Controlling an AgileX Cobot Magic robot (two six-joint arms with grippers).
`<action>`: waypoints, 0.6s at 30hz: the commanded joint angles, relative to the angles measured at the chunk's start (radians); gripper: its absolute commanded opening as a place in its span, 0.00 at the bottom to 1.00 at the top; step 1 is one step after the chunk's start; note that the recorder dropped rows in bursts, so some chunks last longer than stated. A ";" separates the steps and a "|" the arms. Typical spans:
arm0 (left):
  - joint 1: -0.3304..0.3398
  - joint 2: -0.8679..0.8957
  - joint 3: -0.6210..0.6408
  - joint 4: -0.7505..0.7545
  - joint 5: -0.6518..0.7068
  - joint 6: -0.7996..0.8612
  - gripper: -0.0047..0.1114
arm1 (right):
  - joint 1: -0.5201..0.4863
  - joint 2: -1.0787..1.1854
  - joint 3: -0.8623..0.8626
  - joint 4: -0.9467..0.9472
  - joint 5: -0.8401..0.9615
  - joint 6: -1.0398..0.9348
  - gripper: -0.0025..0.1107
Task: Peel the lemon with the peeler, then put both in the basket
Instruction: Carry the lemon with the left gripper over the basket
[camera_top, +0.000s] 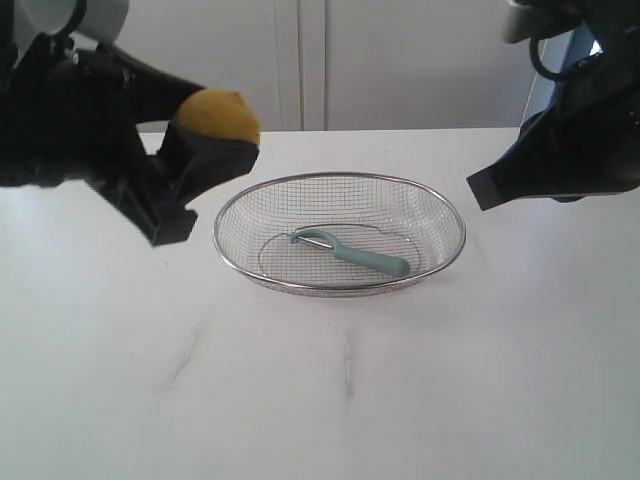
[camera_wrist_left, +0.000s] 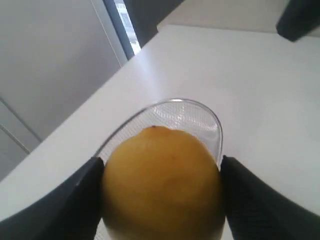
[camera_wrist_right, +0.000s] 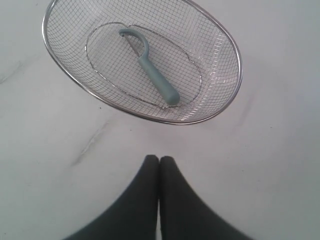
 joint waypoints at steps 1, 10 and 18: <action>-0.001 0.107 -0.112 0.012 -0.006 -0.009 0.04 | -0.005 -0.009 0.003 0.003 0.004 -0.007 0.02; 0.112 0.339 -0.373 0.238 0.258 -0.325 0.04 | -0.005 -0.009 0.003 0.003 0.004 -0.007 0.02; 0.250 0.432 -0.620 0.572 0.744 -0.743 0.04 | -0.005 -0.009 0.003 0.003 0.004 -0.007 0.02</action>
